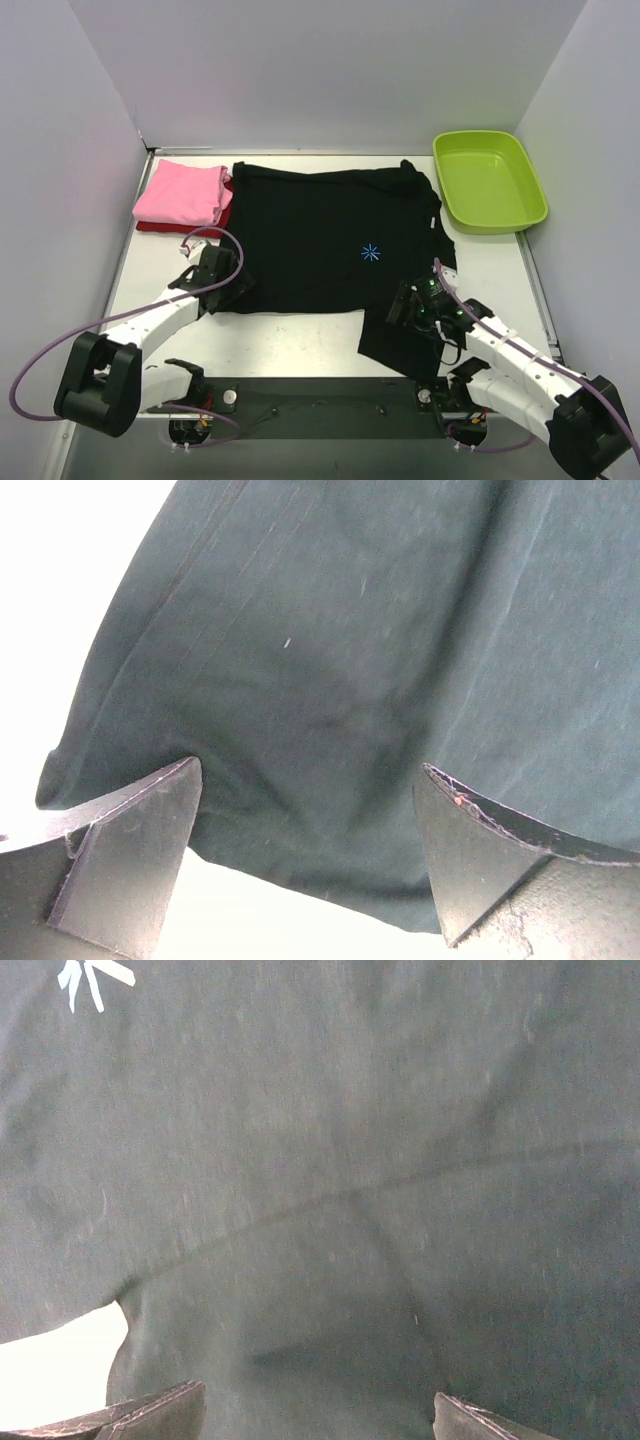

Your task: Fold and stack the t-shirts

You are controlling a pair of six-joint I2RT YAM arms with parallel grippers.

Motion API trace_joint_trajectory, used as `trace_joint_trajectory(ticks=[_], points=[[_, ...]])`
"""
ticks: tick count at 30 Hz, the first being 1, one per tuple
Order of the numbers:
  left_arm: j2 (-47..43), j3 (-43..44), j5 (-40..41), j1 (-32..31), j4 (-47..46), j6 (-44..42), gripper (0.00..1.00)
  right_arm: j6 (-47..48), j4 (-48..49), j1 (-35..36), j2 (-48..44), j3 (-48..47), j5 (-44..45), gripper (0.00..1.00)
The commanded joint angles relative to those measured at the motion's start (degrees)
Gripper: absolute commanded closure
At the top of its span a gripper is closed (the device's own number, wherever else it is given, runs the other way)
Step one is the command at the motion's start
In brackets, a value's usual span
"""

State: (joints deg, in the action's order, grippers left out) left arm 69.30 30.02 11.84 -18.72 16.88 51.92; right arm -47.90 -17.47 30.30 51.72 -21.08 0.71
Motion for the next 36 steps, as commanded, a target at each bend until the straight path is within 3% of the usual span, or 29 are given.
trace_joint_trajectory(ticks=[1,14,20,24,30,32,36], points=[[-4.0,-4.4,-0.7,-1.6,11.5,2.7,0.03,-4.5,-10.6,3.2,-2.1,1.0,1.1,0.02],[-20.7,-7.0,1.4,-3.9,21.9,6.6,0.03,-8.5,-17.9,7.7,-6.2,-1.8,6.8,0.02],[-22.4,5.8,2.0,-4.0,22.7,4.5,0.03,-3.1,-17.2,7.9,-5.7,-16.1,15.4,0.00],[-16.3,19.2,2.1,-4.0,21.6,0.3,0.02,0.3,-13.6,8.0,1.4,-25.5,16.8,0.00],[-0.8,40.4,0.6,-1.8,18.3,-8.1,0.03,2.0,-4.5,7.9,12.0,-29.0,11.2,0.00],[5.5,44.1,-5.7,1.0,16.0,-10.5,0.03,1.8,-1.8,8.0,12.9,-28.1,10.0,0.00],[16.3,50.3,-19.4,12.7,12.6,-11.6,0.03,1.3,0.2,8.5,12.3,-24.9,8.7,0.00]])
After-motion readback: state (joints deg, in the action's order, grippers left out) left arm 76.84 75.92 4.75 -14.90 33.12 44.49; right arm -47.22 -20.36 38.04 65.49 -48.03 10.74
